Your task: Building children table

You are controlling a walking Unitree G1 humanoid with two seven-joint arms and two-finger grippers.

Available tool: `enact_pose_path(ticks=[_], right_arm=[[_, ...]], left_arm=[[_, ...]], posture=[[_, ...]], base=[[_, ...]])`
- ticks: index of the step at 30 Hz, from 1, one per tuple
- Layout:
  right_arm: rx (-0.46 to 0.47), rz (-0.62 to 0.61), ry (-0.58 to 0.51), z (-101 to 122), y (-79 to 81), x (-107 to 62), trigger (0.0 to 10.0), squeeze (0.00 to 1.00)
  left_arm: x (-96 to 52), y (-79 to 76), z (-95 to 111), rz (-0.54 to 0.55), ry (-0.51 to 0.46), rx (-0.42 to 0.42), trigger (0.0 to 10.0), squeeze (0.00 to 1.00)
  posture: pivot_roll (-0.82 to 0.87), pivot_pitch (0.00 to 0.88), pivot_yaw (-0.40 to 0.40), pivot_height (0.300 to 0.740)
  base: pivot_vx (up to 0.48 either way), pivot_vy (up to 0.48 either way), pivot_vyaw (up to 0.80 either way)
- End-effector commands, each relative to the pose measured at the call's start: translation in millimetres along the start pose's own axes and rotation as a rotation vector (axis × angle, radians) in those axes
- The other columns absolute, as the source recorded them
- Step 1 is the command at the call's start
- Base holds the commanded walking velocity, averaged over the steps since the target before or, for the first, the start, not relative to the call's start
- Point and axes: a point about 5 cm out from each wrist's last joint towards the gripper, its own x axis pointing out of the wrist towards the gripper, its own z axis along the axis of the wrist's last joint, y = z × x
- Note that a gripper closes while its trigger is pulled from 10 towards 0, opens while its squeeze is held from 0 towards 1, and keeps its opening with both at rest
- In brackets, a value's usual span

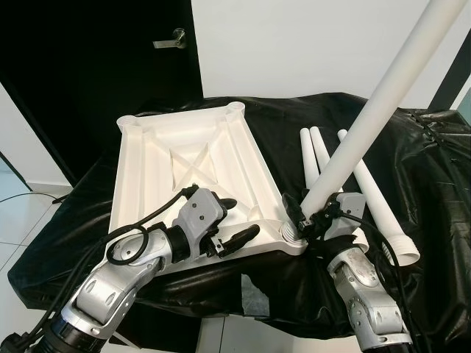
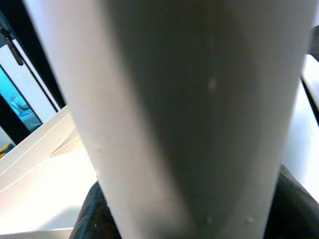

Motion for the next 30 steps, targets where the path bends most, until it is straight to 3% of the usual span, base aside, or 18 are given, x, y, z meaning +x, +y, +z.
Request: enact_pose_path(ticks=[1,3,5,6,7,9,11,21,28,30], right_arm=[[0.008,-0.009,0.125,-23.0,-2.8,-6.0,10.0,0.0],[-0.011,0.001,0.125,-22.7,-2.3,-5.7,10.0,0.0],[-0.136,0.048,0.129,-24.3,-0.6,-7.0,10.0,0.0],[-0.136,0.048,0.129,-24.3,-0.6,-7.0,10.0,0.0],[-0.201,0.079,0.134,-26.4,0.8,-9.0,10.0,0.0],[-0.201,0.079,0.134,-26.4,0.8,-9.0,10.0,0.0],[-0.286,0.135,0.142,-30.4,2.9,-12.9,10.0,0.0],[-0.435,0.261,0.127,-35.9,5.5,-19.4,10.0,0.0],[-0.47,0.29,0.111,-35.9,6.0,-20.1,10.0,0.0],[-0.416,0.287,0.105,-38.1,4.5,-21.2,10.0,0.0]], left_arm=[[-0.5,-5.0,2.1,-0.131,-0.005,0.013,10.0,0.0],[-0.4,-4.6,2.3,-0.13,-0.005,0.013,10.0,0.0],[-0.7,-3.5,3.1,-0.128,-0.007,0.015,10.0,0.0],[-0.7,-3.5,3.1,-0.128,-0.007,0.015,10.0,0.0],[-1.0,-3.1,3.4,-0.126,-0.008,0.016,10.0,0.0],[-1.0,-3.1,3.4,-0.126,-0.008,0.016,10.0,0.0],[-1.4,-2.4,3.7,-0.124,-0.009,0.016,10.0,0.0],[-3.9,0.0,4.2,-0.123,-0.005,0.018,10.0,0.0],[-4.8,0.6,4.7,-0.125,-0.002,0.021,10.0,0.0],[-5.1,0.7,5.4,-0.127,0.0,0.024,10.0,0.0]], posture=[[0.04,0.0,0.041,0.74],[0.04,0.0,0.04,0.74],[0.04,0.0,0.04,0.74],[0.04,0.0,0.04,0.74],[0.04,0.0,0.04,0.74],[0.04,0.0,0.04,0.74],[0.04,0.0,0.042,0.74],[0.05,0.0,0.058,0.74],[0.05,0.0,0.063,0.74],[0.05,0.0,0.069,0.74]], base=[[0.0,0.0,0.0],[0.0,0.0,0.0],[0.0,0.0,0.0],[0.0,0.0,0.0],[0.0,0.0,0.0],[0.0,0.0,0.0],[0.0,0.0,0.0],[0.0,0.0,0.0],[0.0,0.0,0.0],[0.0,0.0,0.0]])
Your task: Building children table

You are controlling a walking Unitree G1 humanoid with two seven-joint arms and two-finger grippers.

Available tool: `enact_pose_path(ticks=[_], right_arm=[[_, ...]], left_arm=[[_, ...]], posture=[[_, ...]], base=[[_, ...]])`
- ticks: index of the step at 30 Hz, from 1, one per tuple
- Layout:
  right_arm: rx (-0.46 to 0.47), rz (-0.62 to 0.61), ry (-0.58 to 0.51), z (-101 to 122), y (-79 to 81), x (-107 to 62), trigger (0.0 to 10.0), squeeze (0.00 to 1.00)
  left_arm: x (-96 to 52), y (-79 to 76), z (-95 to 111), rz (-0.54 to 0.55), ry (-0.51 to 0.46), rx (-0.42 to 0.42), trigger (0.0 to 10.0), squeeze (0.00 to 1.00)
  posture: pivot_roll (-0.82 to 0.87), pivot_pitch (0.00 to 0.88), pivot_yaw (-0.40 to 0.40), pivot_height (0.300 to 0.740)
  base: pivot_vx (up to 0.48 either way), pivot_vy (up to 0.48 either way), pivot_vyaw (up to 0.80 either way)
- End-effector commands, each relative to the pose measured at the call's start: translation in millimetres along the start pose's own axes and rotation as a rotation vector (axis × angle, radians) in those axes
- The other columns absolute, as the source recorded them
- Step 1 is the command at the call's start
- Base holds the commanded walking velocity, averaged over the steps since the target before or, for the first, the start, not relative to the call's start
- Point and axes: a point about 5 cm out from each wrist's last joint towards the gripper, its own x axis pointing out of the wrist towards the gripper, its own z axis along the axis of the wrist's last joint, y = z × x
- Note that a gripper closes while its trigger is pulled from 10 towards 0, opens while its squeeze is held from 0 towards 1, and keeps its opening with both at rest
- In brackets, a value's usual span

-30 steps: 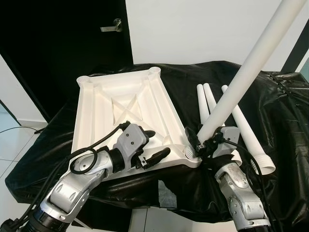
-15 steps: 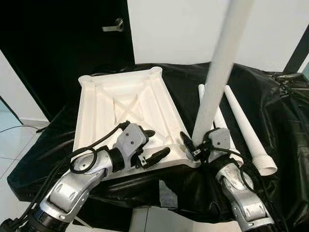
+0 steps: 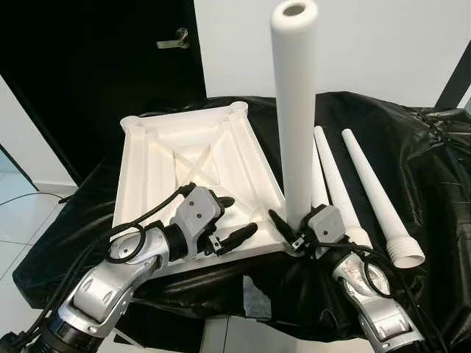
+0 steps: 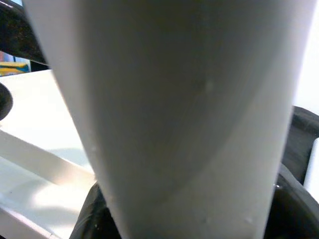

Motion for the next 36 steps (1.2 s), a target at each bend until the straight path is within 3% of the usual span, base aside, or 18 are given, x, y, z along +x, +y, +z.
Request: enact_pose_path(ticks=[1,2,3,4,7,8,9,10,17,23,28,34,36], right_arm=[[0.064,0.041,0.135,-26.4,10.9,-11.8,10.0,0.0],[0.12,0.013,0.137,-28.1,9.1,-12.1,10.0,0.0],[0.12,0.013,0.137,-28.1,9.1,-12.1,10.0,0.0],[0.198,-0.022,0.144,-30.1,7.5,-11.9,10.0,0.0],[0.198,-0.022,0.144,-30.1,7.5,-11.9,10.0,0.0],[0.281,-0.058,0.153,-31.1,6.5,-10.8,10.0,0.0],[0.281,-0.058,0.153,-31.1,6.5,-10.8,10.0,0.0],[0.351,-0.082,0.16,-31.7,6.3,-9.0,10.0,0.0],[0.438,-0.108,0.181,-32.2,6.3,-4.8,10.0,0.0],[0.594,-0.18,0.183,-32.6,1.3,-1.8,10.0,0.0],[0.417,-0.107,0.223,-33.1,-4.1,-3.6,10.0,0.0],[0.281,-0.051,0.261,-33.9,-10.6,-3.7,10.0,0.0],[0.189,0.025,0.283,-33.9,-11.6,-4.4,10.0,0.0]], left_arm=[[-2.5,-2.1,4.8,-0.13,-0.003,0.024,10.0,0.0],[-2.7,-2.1,5.1,-0.132,-0.002,0.026,10.0,0.0],[-2.7,-2.1,5.1,-0.132,-0.002,0.026,10.0,0.0],[-3.1,-2.0,5.2,-0.132,-0.001,0.027,10.0,0.0],[-3.1,-2.0,5.2,-0.132,-0.001,0.027,10.0,0.0],[-3.5,-2.1,5.3,-0.132,-0.001,0.028,10.0,0.0],[-3.5,-2.1,5.3,-0.132,-0.001,0.028,10.0,0.0],[-3.8,-2.1,5.2,-0.132,-0.001,0.028,10.0,0.0],[-4.2,-1.8,5.3,-0.131,0.0,0.028,10.0,0.0],[-4.1,-0.7,5.7,-0.129,-0.001,0.03,10.0,0.0],[-4.6,-0.9,5.5,-0.131,0.0,0.031,10.0,0.0],[-4.5,-1.0,5.4,-0.134,0.0,0.031,10.0,0.0],[-4.2,-0.9,5.5,-0.136,-0.001,0.031,10.0,0.0]], posture=[[0.05,0.0,0.069,0.74],[0.06,0.0,0.069,0.74],[0.06,0.0,0.069,0.74],[0.06,0.0,0.07,0.74],[0.06,0.0,0.07,0.74],[0.06,0.0,0.07,0.74],[0.06,0.0,0.07,0.74],[0.06,0.0,0.07,0.74],[0.06,0.0,0.069,0.74],[0.06,0.0,0.068,0.74],[0.06,0.0,0.07,0.74],[0.05,0.0,0.071,0.74],[0.06,0.0,0.069,0.74]], base=[[0.0,0.0,0.0],[0.0,0.0,0.0],[0.0,0.0,0.0],[0.0,0.0,0.0],[0.0,0.0,0.0],[0.0,0.0,0.0],[0.0,0.0,0.0],[0.0,0.0,0.0],[0.0,0.0,0.0],[0.0,0.0,0.0],[0.0,0.0,0.0],[0.0,0.0,0.0],[0.0,0.0,0.0]])
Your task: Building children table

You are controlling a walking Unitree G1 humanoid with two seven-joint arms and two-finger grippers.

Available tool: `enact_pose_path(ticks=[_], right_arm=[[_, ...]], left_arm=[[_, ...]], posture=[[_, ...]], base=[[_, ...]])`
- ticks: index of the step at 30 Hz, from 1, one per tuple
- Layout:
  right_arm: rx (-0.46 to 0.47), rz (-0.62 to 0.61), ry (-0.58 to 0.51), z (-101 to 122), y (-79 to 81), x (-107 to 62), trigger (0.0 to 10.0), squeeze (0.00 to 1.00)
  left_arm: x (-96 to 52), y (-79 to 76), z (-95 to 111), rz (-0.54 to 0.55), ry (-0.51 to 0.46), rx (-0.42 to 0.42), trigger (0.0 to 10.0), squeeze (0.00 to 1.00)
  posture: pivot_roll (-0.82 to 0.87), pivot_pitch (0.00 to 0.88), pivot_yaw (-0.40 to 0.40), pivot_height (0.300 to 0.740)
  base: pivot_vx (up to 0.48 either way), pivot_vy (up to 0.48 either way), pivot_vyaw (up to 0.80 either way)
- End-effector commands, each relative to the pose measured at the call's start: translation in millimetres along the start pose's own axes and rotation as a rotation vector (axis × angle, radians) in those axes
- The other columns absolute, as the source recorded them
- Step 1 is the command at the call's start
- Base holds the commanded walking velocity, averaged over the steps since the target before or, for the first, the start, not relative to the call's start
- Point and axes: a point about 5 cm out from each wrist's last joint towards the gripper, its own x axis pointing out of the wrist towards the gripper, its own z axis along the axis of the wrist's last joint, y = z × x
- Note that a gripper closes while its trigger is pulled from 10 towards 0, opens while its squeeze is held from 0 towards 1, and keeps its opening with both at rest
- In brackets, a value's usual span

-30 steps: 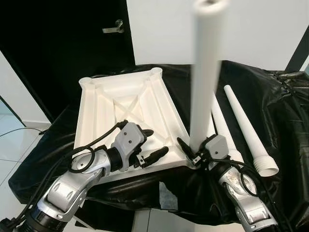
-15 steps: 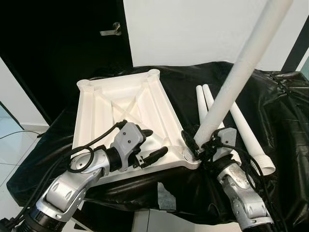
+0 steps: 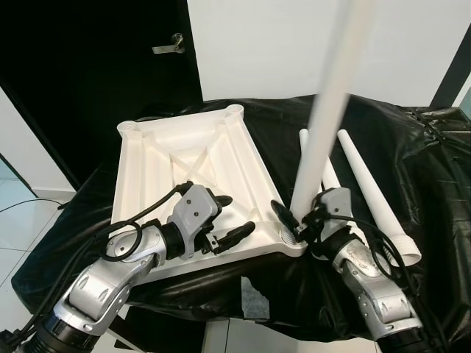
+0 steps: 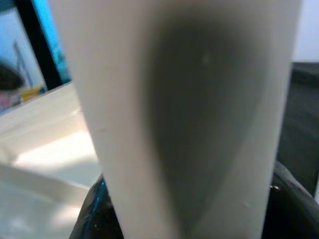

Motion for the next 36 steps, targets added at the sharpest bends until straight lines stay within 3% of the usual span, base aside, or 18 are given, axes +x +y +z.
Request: enact_pose_path(ticks=[1,6,9,11,12,13,14,16,19,25,28,29,31,36], right_arm=[[0.0,0.012,0.195,-36.2,1.6,-12.7,10.0,0.0],[-0.06,0.096,0.207,-36.9,6.6,-14.4,10.0,0.0],[-0.046,0.105,0.207,-38.7,7.8,-15.6,10.0,0.0],[-0.003,0.085,0.199,-40.0,7.6,-16.1,10.0,0.0],[0.07,0.044,0.187,-40.1,5.8,-16.0,10.0,0.0],[0.07,0.044,0.187,-40.1,5.8,-16.0,10.0,0.0],[0.205,-0.034,0.169,-41.4,1.6,-16.3,10.0,0.0],[0.205,-0.034,0.169,-41.4,1.6,-16.3,10.0,0.0],[0.32,-0.086,0.145,-39.3,-2.3,-15.8,10.0,0.0],[0.261,-0.064,0.149,-36.8,-3.7,-14.4,10.0,0.0],[0.173,-0.024,0.154,-35.6,0.8,-14.3,10.0,0.0],[0.094,0.005,0.151,-35.6,4.4,-14.8,10.0,0.0],[0.058,0.017,0.148,-35.5,5.8,-15.0,10.0,0.0],[0.096,0.024,0.122,-29.8,7.1,-13.1,10.0,0.0]], left_arm=[[-2.0,-4.7,2.7,-0.134,-0.004,0.019,10.0,0.0],[-1.8,-4.7,2.9,-0.133,-0.006,0.02,10.0,0.0],[-1.9,-5.5,2.7,-0.134,-0.005,0.021,10.0,0.0],[-1.8,-5.7,2.7,-0.134,-0.005,0.021,10.0,0.0],[-1.8,-5.8,2.8,-0.134,-0.005,0.022,10.0,0.0],[-1.8,-5.8,2.8,-0.134,-0.005,0.022,10.0,0.0],[-1.7,-5.8,3.0,-0.134,-0.004,0.023,10.0,0.0],[-1.7,-5.8,3.0,-0.134,-0.004,0.023,10.0,0.0],[-1.6,-5.9,3.4,-0.136,-0.006,0.022,10.0,0.0],[-0.2,-6.0,2.9,-0.143,-0.006,0.027,10.0,0.0],[0.3,-5.7,3.6,-0.141,-0.012,0.023,10.0,0.0],[0.7,-5.5,3.6,-0.135,-0.016,0.018,10.0,0.0],[1.0,-5.5,3.6,-0.133,-0.017,0.017,10.0,0.0],[1.8,-2.8,5.2,-0.101,-0.033,-0.02,10.0,0.0]], posture=[[0.06,0.0,0.069,0.74],[0.06,0.0,0.066,0.74],[0.06,0.0,0.065,0.74],[0.06,0.0,0.062,0.74],[0.06,0.0,0.06,0.74],[0.06,0.0,0.06,0.74],[0.06,0.0,0.062,0.74],[0.06,0.0,0.062,0.74],[0.06,0.0,0.062,0.74],[0.05,0.0,0.063,0.74],[0.05,0.0,0.059,0.74],[0.05,0.0,0.056,0.74],[0.05,0.0,0.055,0.74],[0.05,0.0,0.048,0.74]], base=[[0.0,0.0,0.0],[0.0,0.0,0.0],[0.0,0.0,0.0],[0.0,0.0,0.0],[0.0,0.0,0.0],[0.0,0.0,0.0],[0.0,0.0,0.0],[0.0,0.0,0.0],[0.0,0.0,0.0],[0.0,0.0,0.0],[0.0,0.0,0.0],[0.0,0.0,0.0],[0.0,0.0,0.0],[0.0,0.0,0.0]])
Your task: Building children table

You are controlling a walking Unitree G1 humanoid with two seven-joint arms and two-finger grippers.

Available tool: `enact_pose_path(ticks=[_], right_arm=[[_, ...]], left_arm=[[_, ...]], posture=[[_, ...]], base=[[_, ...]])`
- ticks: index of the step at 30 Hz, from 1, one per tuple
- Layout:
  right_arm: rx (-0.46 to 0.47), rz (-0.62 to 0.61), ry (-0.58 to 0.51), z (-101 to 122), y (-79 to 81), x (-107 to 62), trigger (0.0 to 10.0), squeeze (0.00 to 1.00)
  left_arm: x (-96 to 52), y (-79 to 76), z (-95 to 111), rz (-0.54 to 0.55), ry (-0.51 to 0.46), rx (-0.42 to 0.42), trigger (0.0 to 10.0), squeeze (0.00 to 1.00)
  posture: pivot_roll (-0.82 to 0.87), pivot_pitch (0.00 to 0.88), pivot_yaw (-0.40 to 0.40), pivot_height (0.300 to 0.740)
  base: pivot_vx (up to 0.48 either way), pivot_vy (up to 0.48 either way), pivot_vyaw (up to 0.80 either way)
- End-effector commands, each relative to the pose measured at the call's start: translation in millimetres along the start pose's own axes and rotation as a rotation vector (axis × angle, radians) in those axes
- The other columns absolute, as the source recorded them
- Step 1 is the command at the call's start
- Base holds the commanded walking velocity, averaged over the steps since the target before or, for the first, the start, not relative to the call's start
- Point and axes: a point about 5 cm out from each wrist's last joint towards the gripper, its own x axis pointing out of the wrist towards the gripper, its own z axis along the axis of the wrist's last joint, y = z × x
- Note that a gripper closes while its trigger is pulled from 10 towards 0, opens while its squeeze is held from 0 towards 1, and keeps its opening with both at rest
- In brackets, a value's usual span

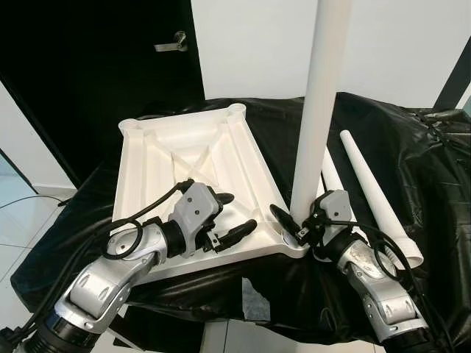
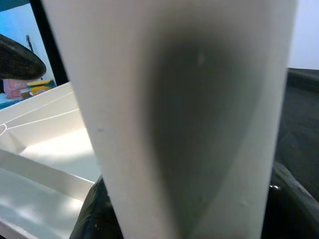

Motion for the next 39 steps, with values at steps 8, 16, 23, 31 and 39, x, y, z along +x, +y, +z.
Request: enact_pose_path(ticks=[8,16,23,31,39], right_arm=[[0.068,-0.052,0.026,0.2,-13.7,-0.6,10.0,0.0],[0.029,-0.016,-0.02,19.3,-21.7,6.3,10.0,0.0],[-0.018,0.146,-0.031,33.4,-20.1,19.7,10.0,0.0],[-0.039,0.326,-0.026,43.2,-15.4,26.9,10.0,0.0],[0.04,0.605,-0.015,61.3,-12.6,11.5,10.0,0.0]], left_arm=[[-0.7,5.6,7.4,-0.083,-0.058,-0.139,10.0,1.0],[0.9,9.6,19.8,-0.087,-0.125,-0.137,10.0,0.84],[7.6,13.3,53.4,-0.211,-0.317,-0.211,10.0,0.0],[11.4,7.2,74.9,-0.39,-0.405,-0.236,10.0,0.0],[8.1,6.8,83.1,-0.499,-0.398,-0.205,10.0,0.0]], posture=[[0.04,0.0,0.031,0.74],[0.04,0.0,0.01,0.74],[0.04,0.0,-0.014,0.74],[0.04,0.0,-0.019,0.74],[0.03,0.0,-0.013,0.74]], base=[[0.0,0.0,0.0],[0.0,0.0,0.0],[0.0,0.0,0.0],[0.0,0.0,0.0],[0.0,0.0,0.0]])
